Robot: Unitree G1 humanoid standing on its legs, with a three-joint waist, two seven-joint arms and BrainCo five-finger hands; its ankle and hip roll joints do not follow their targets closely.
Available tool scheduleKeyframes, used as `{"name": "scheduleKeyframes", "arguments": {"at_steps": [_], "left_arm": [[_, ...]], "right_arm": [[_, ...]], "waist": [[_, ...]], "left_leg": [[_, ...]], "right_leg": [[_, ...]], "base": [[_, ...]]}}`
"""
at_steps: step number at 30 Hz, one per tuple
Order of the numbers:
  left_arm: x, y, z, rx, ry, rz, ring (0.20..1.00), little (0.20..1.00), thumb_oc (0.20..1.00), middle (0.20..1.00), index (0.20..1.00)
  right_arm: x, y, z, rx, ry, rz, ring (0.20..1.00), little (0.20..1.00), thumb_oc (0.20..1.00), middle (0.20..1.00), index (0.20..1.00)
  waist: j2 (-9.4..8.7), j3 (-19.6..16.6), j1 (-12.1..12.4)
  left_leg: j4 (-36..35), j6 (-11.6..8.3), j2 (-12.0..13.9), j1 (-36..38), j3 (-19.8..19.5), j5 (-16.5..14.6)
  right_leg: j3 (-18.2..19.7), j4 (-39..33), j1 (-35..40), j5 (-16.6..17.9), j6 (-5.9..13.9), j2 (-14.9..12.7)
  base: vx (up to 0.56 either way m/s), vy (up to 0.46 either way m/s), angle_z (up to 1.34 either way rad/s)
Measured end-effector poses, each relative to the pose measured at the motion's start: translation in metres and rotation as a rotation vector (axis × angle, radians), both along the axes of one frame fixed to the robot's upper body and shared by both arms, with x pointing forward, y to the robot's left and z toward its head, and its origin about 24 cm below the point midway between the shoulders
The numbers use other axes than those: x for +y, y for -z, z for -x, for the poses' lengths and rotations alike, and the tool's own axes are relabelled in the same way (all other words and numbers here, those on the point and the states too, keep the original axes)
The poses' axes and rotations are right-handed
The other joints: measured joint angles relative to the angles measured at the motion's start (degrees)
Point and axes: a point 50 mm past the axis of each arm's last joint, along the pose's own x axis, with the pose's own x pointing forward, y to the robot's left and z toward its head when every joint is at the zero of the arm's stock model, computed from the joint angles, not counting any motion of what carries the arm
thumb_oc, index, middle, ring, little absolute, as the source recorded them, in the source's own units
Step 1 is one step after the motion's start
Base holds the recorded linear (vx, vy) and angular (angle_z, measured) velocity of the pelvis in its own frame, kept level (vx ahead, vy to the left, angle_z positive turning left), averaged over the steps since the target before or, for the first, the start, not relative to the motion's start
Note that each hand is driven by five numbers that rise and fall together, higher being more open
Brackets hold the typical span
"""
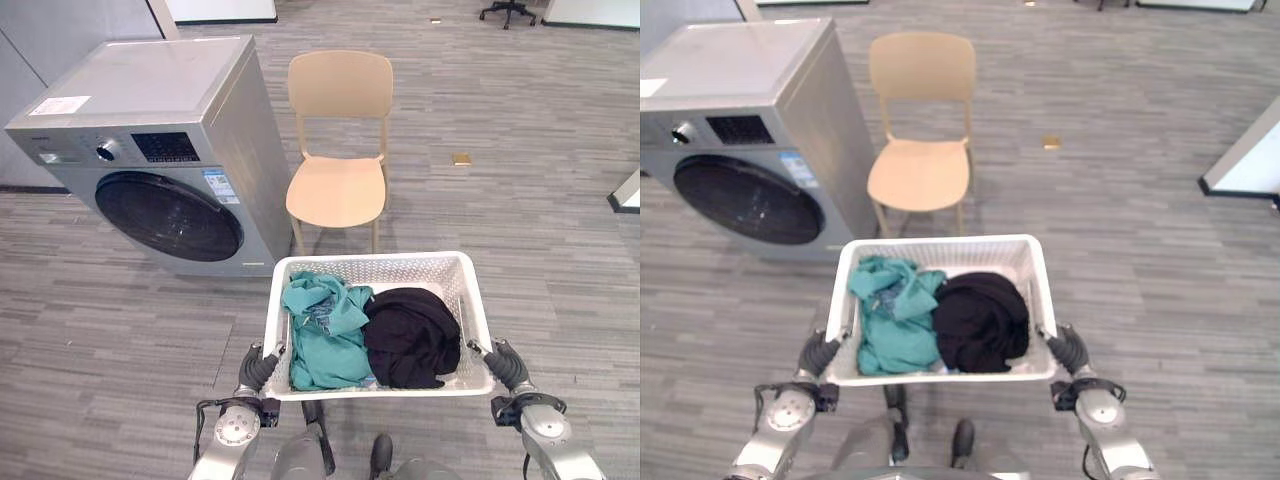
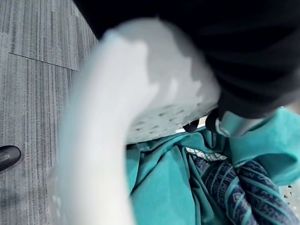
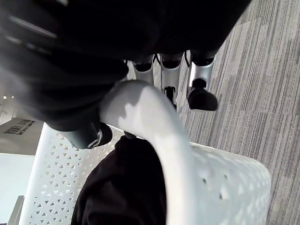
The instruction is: Grab the laundry basket,head to the washer,open it,put in the laundry and shut it.
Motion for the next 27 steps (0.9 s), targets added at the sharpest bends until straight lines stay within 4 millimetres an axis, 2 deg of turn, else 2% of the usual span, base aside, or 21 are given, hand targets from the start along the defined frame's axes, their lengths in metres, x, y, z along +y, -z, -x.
{"name": "scheduleKeyframes", "arguments": {"at_steps": [1,5,6,7,10,11,12,14,16,17,18,19,22,24,26,27], "left_arm": [[0.0,0.001,0.001,0.004,0.0,0.0,0.2,0.2,0.2,0.2,0.2],[0.001,-0.001,-0.001,-0.001,0.0,-0.003,0.2,0.2,0.2,0.2,0.2],[0.002,-0.001,-0.001,-0.003,0.001,-0.009,0.2,0.2,0.2,0.2,0.2],[0.004,-0.003,-0.004,-0.007,0.003,-0.016,0.2,0.2,0.2,0.2,0.2],[0.009,-0.008,-0.009,-0.023,0.017,-0.045,0.2,0.2,0.2,0.2,0.2],[0.018,-0.014,-0.014,-0.04,0.026,-0.08,0.2,0.2,0.2,0.2,0.2],[0.019,-0.017,-0.016,-0.053,0.027,-0.083,0.2,0.2,0.2,0.2,0.2],[0.02,-0.022,-0.022,-0.073,0.027,-0.086,0.2,0.2,0.2,0.2,0.2],[0.02,-0.022,-0.022,-0.071,0.024,-0.086,0.2,0.2,0.2,0.2,0.2],[0.021,-0.018,-0.016,-0.06,0.01,-0.073,0.2,0.2,0.2,0.2,0.2],[0.023,-0.017,-0.014,-0.058,-0.002,-0.071,0.2,0.2,0.2,0.2,0.2],[0.024,-0.016,-0.013,-0.054,-0.005,-0.072,0.2,0.2,0.2,0.2,0.2],[0.022,-0.008,-0.003,-0.017,-0.002,-0.065,0.2,0.2,0.2,0.2,0.2],[0.02,-0.005,0.002,-0.001,-0.003,-0.06,0.2,0.2,0.2,0.2,0.2],[0.021,-0.002,0.008,0.018,-0.008,-0.059,0.2,0.2,0.2,0.2,0.2],[0.02,0.001,0.011,0.029,-0.012,-0.051,0.2,0.2,0.2,0.2,0.2]], "right_arm": [[0.001,0.0,0.0,-0.001,-0.001,-0.004,0.2,0.2,0.2,0.2,0.2],[0.001,0.0,0.0,0.001,-0.005,0.001,0.2,0.2,0.2,0.2,0.2],[0.002,0.0,-0.001,0.0,-0.005,-0.004,0.2,0.2,0.2,0.2,0.2],[0.003,0.0,-0.001,-0.003,-0.007,-0.007,0.2,0.2,0.2,0.2,0.2],[0.009,0.002,-0.001,-0.001,-0.013,-0.025,0.2,0.2,0.2,0.2,0.2],[0.016,0.003,-0.002,0.0,-0.028,-0.04,0.2,0.2,0.2,0.2,0.2],[0.019,0.001,-0.005,-0.014,-0.037,-0.044,0.2,0.2,0.2,0.2,0.2],[0.02,-0.002,-0.009,-0.026,-0.041,-0.044,0.2,0.2,0.2,0.2,0.2],[0.019,-0.003,-0.01,-0.026,-0.042,-0.04,0.2,0.2,0.2,0.2,0.2],[0.02,-0.003,-0.01,-0.027,-0.046,-0.041,0.2,0.2,0.2,0.2,0.2],[0.021,-0.002,-0.009,-0.023,-0.048,-0.042,0.2,0.2,0.2,0.2,0.2],[0.021,-0.001,-0.008,-0.018,-0.049,-0.042,0.2,0.2,0.2,0.2,0.2],[0.018,0.005,-0.001,0.012,-0.039,-0.039,0.2,0.2,0.2,0.2,0.2],[0.017,0.01,0.004,0.037,-0.044,-0.025,0.2,0.2,0.2,0.2,0.2],[0.017,0.012,0.006,0.049,-0.052,-0.029,0.2,0.2,0.2,0.2,0.2],[0.016,0.013,0.007,0.056,-0.051,-0.026,0.2,0.2,0.2,0.2,0.2]], "waist": [[0.18,0.1,0.4],[0.51,-0.4,0.3],[-0.28,-0.5,0.3],[-0.79,-0.6,0.1],[-1.03,-0.7,-0.3],[-1.88,-1.0,-0.2],[-1.46,-0.8,-0.3],[-0.67,-0.3,-0.8],[-0.47,-0.1,-1.1],[-0.24,0.0,-1.2],[-0.45,0.1,-1.2],[-1.61,0.1,-1.3],[-1.92,0.1,-1.3],[-1.28,0.1,-1.4],[-0.8,0.1,-1.4],[-0.54,-0.2,-1.2]], "left_leg": [[0.6,0.12,-0.2,0.0,0.1,0.5],[4.2,1.4,-0.7,0.4,-0.4,1.5],[6.1,4.15,-2.2,0.5,0.2,1.3],[6.8,5.67,-3.4,1.4,1.2,-0.5],[5.8,8.75,-5.2,4.3,2.4,-2.5],[3.6,10.36,-7.3,6.9,2.4,-4.0],[1.4,10.5,-8.1,8.6,2.6,-4.1],[-0.3,10.26,-8.6,10.4,2.6,-3.9],[-1.5,9.71,-8.9,13.2,2.8,-4.4],[-1.7,8.27,-8.6,15.5,2.4,-7.1],[-1.8,8.12,-9.2,16.2,2.4,-8.0],[-1.7,8.05,-10.0,17.0,2.7,-8.1],[-1.1,6.94,-10.9,19.6,1.6,-10.7],[-0.9,5.43,-10.5,21.8,-0.9,-12.0],[1.7,3.97,-9.1,23.2,-2.6,-12.9],[4.2,3.31,-8.0,23.3,-2.4,-13.3]], "right_leg": [[1.0,0.0,1.6,-0.3,0.14,-0.2],[2.5,0.5,6.1,-4.4,2.75,-2.3],[3.0,1.8,6.4,-5.6,3.89,-4.2],[3.2,5.3,5.2,-6.5,4.98,-6.0],[4.5,22.4,-2.2,-8.8,6.94,-9.8],[4.5,34.0,-8.8,-9.8,7.5,-12.9],[4.6,38.0,-13.3,-10.5,7.24,-13.6],[4.6,38.2,-18.6,-11.3,7.28,-13.5],[3.1,33.9,-22.3,-11.2,7.41,-12.4],[2.8,28.5,-24.9,-10.3,8.15,-10.2],[2.5,24.9,-26.3,-9.1,8.43,-9.7],[2.0,22.0,-26.9,-7.5,8.06,-9.9],[-0.6,15.5,-27.2,-2.3,8.02,-9.7],[0.7,14.7,-24.8,2.6,6.51,-9.0],[1.2,13.8,-21.5,5.2,3.79,-7.6],[1.0,12.9,-19.5,5.4,3.17,-6.8]], "base": [[0.36,0.2,-0.39],[0.36,0.205,-0.27],[0.26,0.223,-0.28],[0.23,0.221,-0.25],[0.24,0.204,-0.2],[0.19,0.143,-0.36],[0.23,0.141,-0.31],[0.22,0.063,0.03],[0.29,0.02,0.06],[0.29,-0.03,-0.04],[0.28,-0.053,0.12],[0.27,-0.077,0.37],[0.27,-0.119,0.4],[0.3,-0.164,0.53],[0.27,-0.196,0.57],[0.22,-0.222,0.42]]}}
